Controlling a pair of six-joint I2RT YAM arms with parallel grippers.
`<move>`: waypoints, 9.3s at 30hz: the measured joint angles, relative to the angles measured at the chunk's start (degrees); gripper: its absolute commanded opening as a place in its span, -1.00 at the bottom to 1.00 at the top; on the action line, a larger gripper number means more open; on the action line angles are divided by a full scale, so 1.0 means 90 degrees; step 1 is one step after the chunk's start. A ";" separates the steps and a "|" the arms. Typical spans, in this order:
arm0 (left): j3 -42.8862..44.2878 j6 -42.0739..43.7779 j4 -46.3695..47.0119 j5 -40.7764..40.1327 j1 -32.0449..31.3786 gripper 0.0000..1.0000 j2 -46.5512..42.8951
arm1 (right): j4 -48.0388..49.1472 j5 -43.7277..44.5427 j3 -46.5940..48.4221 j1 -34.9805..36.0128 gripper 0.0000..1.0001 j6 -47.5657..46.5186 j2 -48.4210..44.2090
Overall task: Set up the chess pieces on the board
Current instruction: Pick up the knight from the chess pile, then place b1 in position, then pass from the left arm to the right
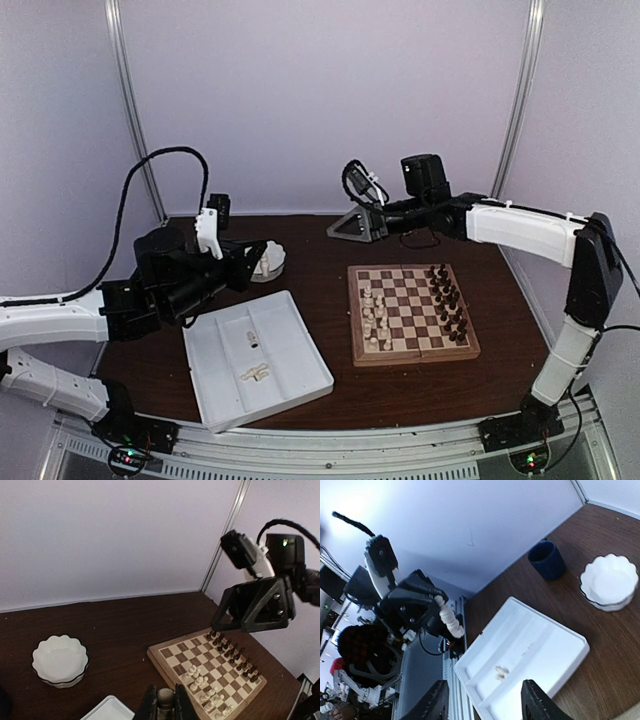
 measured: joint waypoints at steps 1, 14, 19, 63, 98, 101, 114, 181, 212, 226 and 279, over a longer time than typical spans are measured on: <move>-0.0019 -0.0029 0.0313 0.0002 0.0000 -0.94 0.0024 | 0.1095 -0.0226 -0.0148 0.0027 0.12 0.1010 0.0185; -0.0015 -0.0124 0.3347 0.0129 0.0000 -1.00 0.0520 | 0.6807 -0.0532 -0.0585 0.0758 0.29 0.6734 0.1200; -0.0112 -0.0121 0.4272 0.0189 0.0000 -1.00 0.0789 | 0.7672 -0.0508 -0.0687 0.0862 0.25 0.7424 0.1200; -0.0107 -0.1222 0.5702 0.1139 0.0340 -1.00 0.1919 | 0.7762 -0.0840 -0.0821 0.0782 -0.04 0.7050 0.1158; -0.0129 -0.1404 0.5892 0.1353 0.0372 -1.00 0.2203 | 0.5166 -0.0884 -0.0923 0.0260 -0.86 0.4777 0.0517; -0.0221 -0.1345 0.5384 0.1360 0.0393 -1.00 0.2033 | 0.3772 -0.0923 -0.0680 0.0136 -0.86 0.3628 0.0420; 0.0981 0.0063 0.0032 0.2103 0.1717 -1.00 0.1013 | -0.5588 0.2618 0.2827 -0.0342 -0.86 -0.4770 0.0731; 0.1525 0.0617 -0.2623 0.3245 0.2004 -1.00 0.1200 | -0.7376 0.7769 0.5982 0.0619 -0.65 -0.7684 0.4787; 0.1525 0.0493 -0.2620 0.3560 0.2125 -1.00 0.1275 | -0.7113 0.7402 0.6067 0.0619 -0.80 -0.7633 0.4898; 0.1525 0.0384 -0.2611 0.3723 0.2244 -1.00 0.1355 | -0.7111 0.7410 0.6067 0.0619 -0.56 -0.7626 0.4901; 0.2310 0.0010 0.1834 0.5280 0.0729 -1.00 0.2807 | -0.4257 0.0758 0.1367 -0.0206 0.16 -0.3526 -0.1314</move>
